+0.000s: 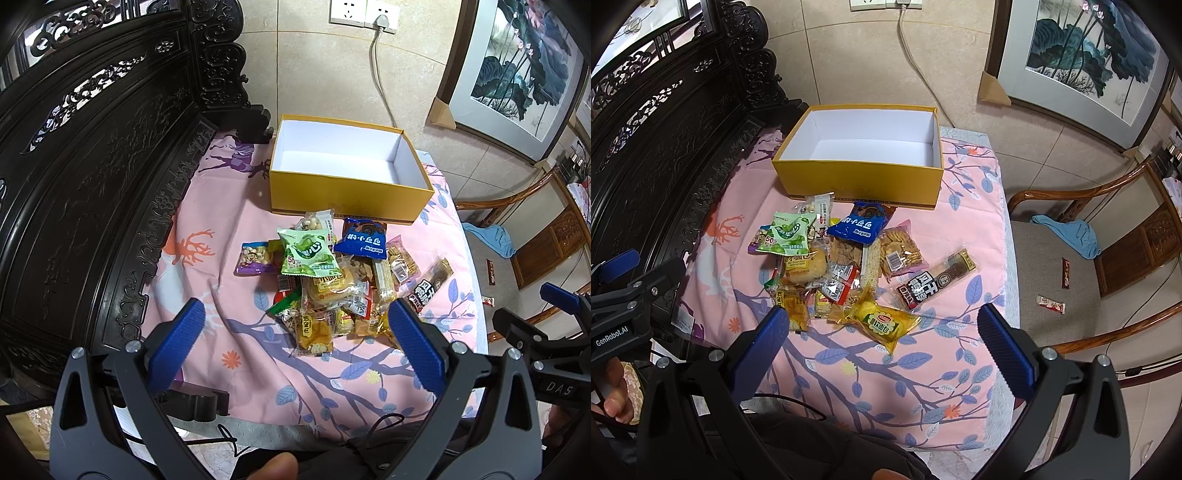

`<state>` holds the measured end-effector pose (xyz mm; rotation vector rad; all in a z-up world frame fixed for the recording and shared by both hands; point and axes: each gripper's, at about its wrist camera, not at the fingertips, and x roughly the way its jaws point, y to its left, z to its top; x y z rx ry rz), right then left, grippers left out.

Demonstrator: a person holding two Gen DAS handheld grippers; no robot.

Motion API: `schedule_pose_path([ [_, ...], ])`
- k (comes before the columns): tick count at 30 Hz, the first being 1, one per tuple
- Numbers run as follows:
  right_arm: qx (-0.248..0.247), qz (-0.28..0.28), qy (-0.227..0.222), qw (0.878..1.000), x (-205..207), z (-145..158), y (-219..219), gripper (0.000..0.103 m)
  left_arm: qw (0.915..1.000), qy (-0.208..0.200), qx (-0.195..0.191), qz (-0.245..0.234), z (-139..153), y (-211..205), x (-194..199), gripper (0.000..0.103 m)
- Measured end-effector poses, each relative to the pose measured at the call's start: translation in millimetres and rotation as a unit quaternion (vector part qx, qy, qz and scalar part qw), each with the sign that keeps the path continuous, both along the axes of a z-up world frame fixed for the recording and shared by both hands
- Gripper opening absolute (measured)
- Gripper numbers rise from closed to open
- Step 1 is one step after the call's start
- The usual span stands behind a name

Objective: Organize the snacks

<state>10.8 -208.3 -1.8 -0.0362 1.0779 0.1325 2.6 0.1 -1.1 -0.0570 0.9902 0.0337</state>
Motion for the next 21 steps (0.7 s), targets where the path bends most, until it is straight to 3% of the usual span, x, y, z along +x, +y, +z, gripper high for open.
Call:
schedule_pose_path([
  [21,0.0,0.0,0.002,1.0,0.1,0.2,1.1,0.102,1.0,0.001,-0.001,-0.001,-1.6,0.3,-0.2,0.101],
])
